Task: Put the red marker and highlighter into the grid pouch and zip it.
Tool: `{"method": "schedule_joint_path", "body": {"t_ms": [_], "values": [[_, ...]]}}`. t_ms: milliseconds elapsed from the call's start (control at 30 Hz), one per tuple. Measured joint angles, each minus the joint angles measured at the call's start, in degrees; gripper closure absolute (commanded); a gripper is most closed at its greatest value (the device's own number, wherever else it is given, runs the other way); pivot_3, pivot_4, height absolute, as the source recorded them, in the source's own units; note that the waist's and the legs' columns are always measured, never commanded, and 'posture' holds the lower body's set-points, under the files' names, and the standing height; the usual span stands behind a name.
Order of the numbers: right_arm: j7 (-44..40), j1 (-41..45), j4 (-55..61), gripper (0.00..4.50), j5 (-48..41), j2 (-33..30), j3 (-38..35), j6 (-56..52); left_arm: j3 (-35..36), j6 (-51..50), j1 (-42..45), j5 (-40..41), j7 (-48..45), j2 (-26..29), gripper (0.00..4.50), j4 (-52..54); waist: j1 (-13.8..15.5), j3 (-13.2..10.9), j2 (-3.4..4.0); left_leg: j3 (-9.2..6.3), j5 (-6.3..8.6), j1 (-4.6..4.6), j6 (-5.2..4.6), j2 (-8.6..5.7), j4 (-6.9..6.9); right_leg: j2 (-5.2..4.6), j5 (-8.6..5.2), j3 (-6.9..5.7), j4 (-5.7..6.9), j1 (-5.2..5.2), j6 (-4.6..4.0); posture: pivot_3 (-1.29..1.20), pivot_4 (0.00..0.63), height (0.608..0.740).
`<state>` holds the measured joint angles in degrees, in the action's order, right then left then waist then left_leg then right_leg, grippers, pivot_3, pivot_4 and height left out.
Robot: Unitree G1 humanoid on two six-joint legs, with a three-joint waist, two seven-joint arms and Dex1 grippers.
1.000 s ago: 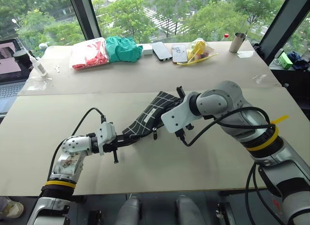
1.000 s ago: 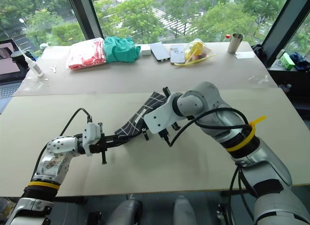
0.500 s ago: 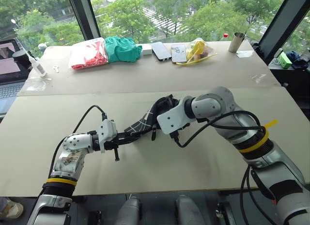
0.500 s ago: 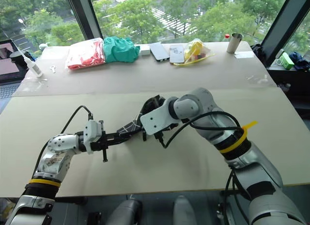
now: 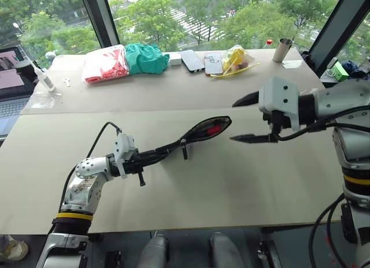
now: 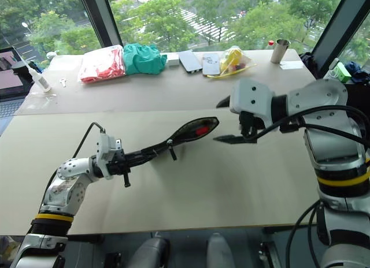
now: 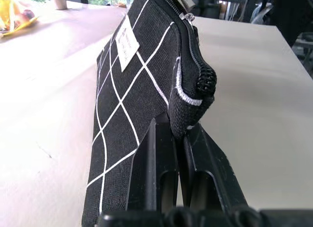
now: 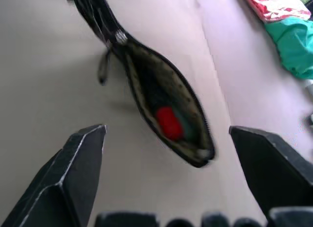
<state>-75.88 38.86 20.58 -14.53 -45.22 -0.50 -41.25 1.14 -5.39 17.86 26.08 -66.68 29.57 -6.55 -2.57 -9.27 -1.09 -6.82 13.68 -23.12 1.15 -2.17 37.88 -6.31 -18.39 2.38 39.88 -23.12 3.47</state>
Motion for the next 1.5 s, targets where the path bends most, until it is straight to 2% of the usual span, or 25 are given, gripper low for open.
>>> {"method": "schedule_joint_path", "body": {"t_ms": [133, 200, 300, 400, 567, 1000, 1100, 1467, 1500], "values": [[10.85, -3.60, 6.36, 0.03, -10.26, 10.44, -3.07, -21.32, -0.05, -0.70, 0.49, 0.03, -0.01, -0.10, 4.50, 0.00, 0.03, 0.00, 0.00, -0.05, -0.01, 0.04, 0.01, -0.03, 0.01, -0.01, 0.00, 0.02, 0.13, -0.02, -0.01, 0.00, 0.150, 0.740], [15.42, -5.63, 8.34, 0.03, -11.90, 13.73, -3.47, -26.30, -0.06, -0.66, 0.49, -0.01, -0.38, -0.08, 4.50, -0.01, 0.32, 0.00, -0.01, -0.11, -0.01, 0.03, 0.01, -0.06, 0.01, -0.01, 0.01, -0.02, 0.10, 0.01, -0.01, 0.00, 0.150, 0.740], [23.32, -6.12, 9.01, 0.03, -14.98, 22.07, -4.54, -36.95, -0.42, 0.46, 0.38, -0.98, -1.29, 0.25, 4.50, -0.10, 0.34, 0.00, 0.00, -0.23, -0.02, 0.03, 0.03, -0.09, 0.01, -0.04, 0.01, 0.03, 0.12, -0.02, -0.01, 0.00, 0.150, 0.740], [28.44, -6.63, 11.10, 0.03, -16.20, 24.91, -2.82, -41.59, -1.63, 2.93, 0.06, -2.87, -2.44, 0.39, 4.50, -0.45, 0.33, 0.01, 0.00, -0.36, -0.02, 0.03, 0.03, -0.09, 0.01, -0.04, 0.00, -0.01, 0.11, -0.02, -0.01, 0.00, 0.150, 0.740], [33.58, -9.44, 11.31, 0.03, -16.16, 25.48, 1.19, -42.85, -2.58, 6.11, -0.95, -5.32, -3.30, 0.50, 4.50, -1.24, 0.13, 0.01, 0.00, -0.34, -0.02, 0.04, 0.03, -0.09, 0.01, -0.03, 0.00, 0.00, 0.11, -0.02, -0.01, 0.00, 0.150, 0.740], [43.87, -2.42, 4.14, 0.03, -13.95, 30.77, 8.05, -37.39, -2.75, 10.70, -0.71, -6.51, -3.70, 0.02, 4.50, -5.58, -0.11, 0.01, 0.00, -0.44, -0.02, 0.08, 0.03, -0.09, 0.00, -0.01, 0.00, -0.01, 0.14, -0.02, -0.01, 0.00, 0.150, 0.740], [45.14, -1.82, 2.82, 0.77, -13.77, 31.25, 8.48, -36.70, -2.75, 11.52, -0.59, -6.61, -3.74, -0.04, 4.50, -6.28, -0.12, 0.01, 0.00, -0.49, -0.02, 0.08, 0.03, -0.09, 0.00, -0.01, 0.00, -0.01, 0.13, -0.02, -0.01, 0.00, 0.150, 0.740], [45.21, -1.67, 2.25, 4.45, -15.48, 29.65, 8.63, -35.51, -2.79, 12.72, 0.29, -6.98, -4.08, -0.41, 4.50, -8.63, -0.16, 0.01, 0.00, -0.51, -0.02, 0.07, 0.03, -0.09, 0.00, -0.01, 0.00, -0.02, 0.14, -0.03, -0.01, 0.00, 0.150, 0.740], [44.73, -1.68, 2.42, 4.50, -16.07, 28.98, 8.72, -35.51, -2.79, 12.81, 0.54, -6.95, -4.26, -0.51, 4.50, -9.01, -0.15, 0.01, 0.00, -0.51, -0.02, 0.06, 0.03, -0.09, 0.00, -0.01, 0.00, -0.02, 0.14, -0.03, -0.01, 0.00, 0.150, 0.740]]}}
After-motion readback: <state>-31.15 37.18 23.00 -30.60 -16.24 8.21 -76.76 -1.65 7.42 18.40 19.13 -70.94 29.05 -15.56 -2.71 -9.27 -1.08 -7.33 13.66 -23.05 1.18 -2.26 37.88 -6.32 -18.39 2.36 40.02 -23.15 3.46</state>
